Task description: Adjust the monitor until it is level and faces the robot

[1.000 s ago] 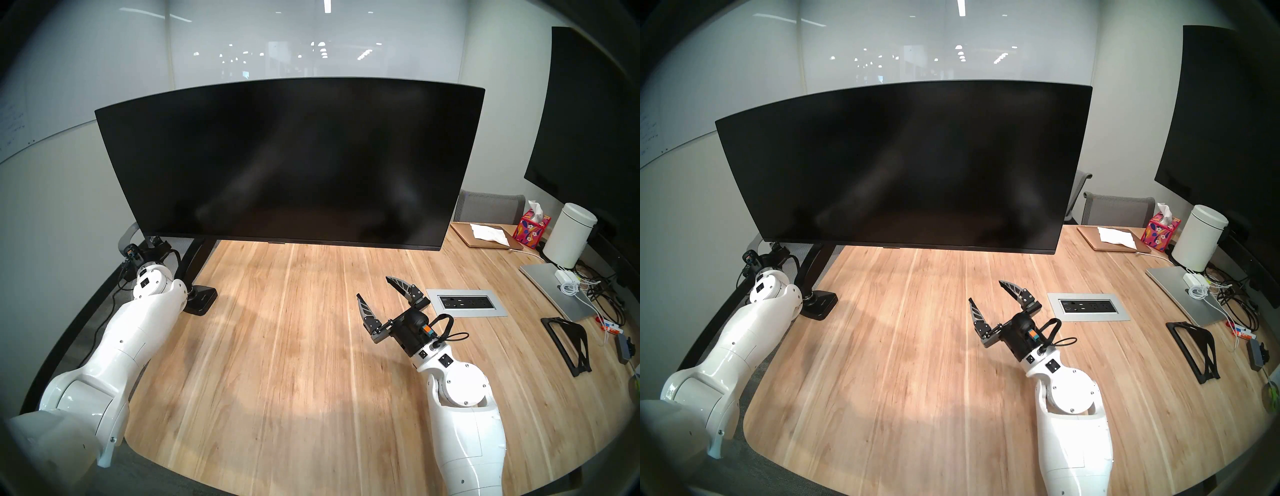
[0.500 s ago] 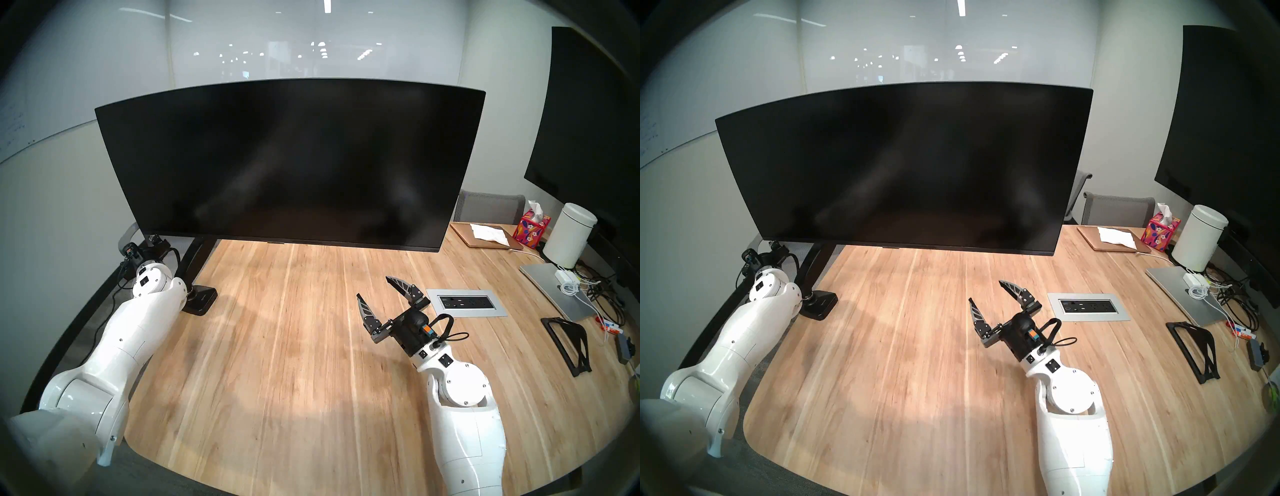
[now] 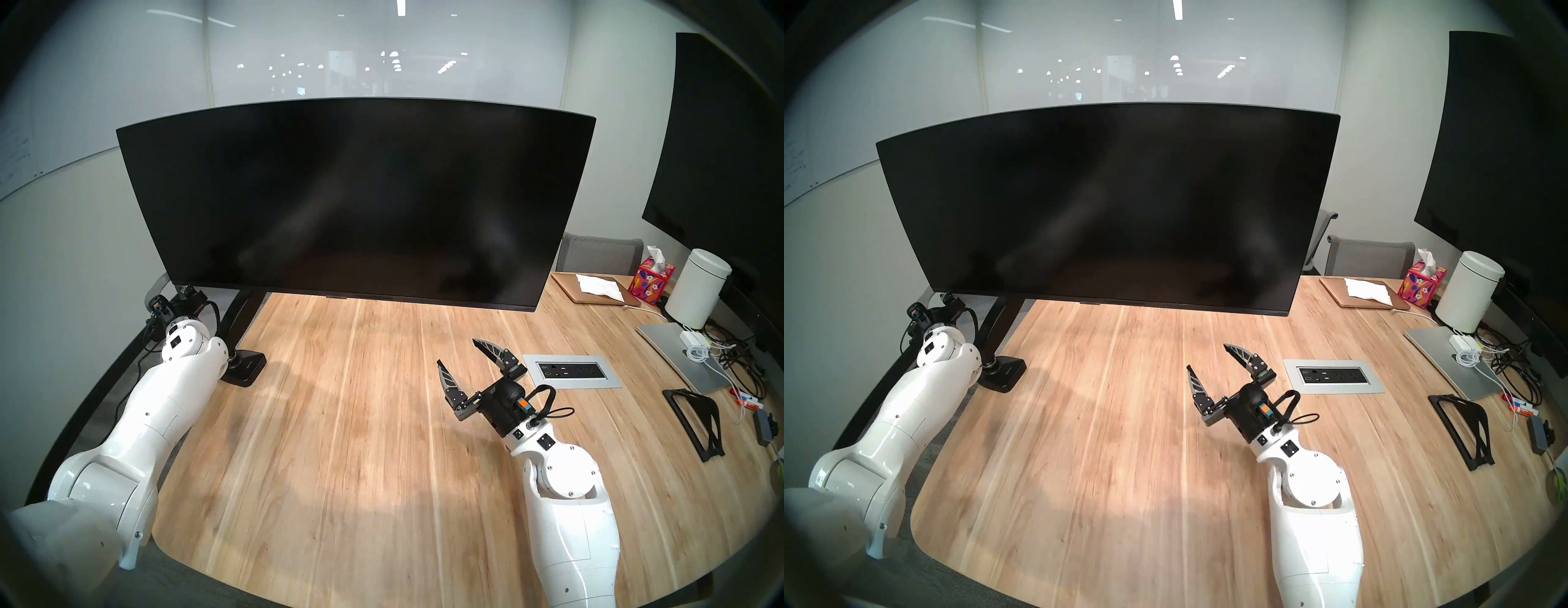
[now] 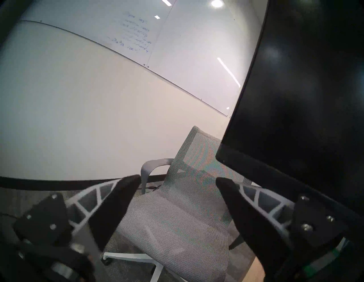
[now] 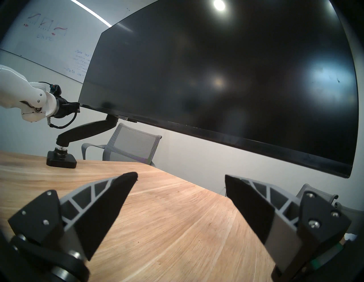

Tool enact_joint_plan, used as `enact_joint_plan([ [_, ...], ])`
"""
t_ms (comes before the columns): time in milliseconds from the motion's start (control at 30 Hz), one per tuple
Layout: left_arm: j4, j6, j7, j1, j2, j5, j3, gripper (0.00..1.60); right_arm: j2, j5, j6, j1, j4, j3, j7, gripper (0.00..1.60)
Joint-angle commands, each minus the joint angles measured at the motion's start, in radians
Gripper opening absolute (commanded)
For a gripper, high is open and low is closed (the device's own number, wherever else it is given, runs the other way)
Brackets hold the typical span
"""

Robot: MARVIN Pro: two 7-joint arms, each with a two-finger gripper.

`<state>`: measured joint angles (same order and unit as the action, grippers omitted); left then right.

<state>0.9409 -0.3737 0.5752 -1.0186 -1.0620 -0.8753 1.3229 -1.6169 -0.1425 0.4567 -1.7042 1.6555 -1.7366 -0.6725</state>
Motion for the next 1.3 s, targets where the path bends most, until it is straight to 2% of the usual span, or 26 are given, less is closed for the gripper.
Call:
enact_joint_plan([
  [0, 0.076, -0.029, -0.027, 0.096, 0.013, 0.021, 0.004, 1.6, -0.001, 0.004, 0.004, 0.008, 0.017, -0.001, 0.001, 1.6],
  [1267, 0.081, -0.028, -0.015, 0.104, 0.008, 0.014, 0.003, 1.6, -0.001, 0.004, 0.004, 0.008, 0.018, -0.001, 0.001, 1.6],
])
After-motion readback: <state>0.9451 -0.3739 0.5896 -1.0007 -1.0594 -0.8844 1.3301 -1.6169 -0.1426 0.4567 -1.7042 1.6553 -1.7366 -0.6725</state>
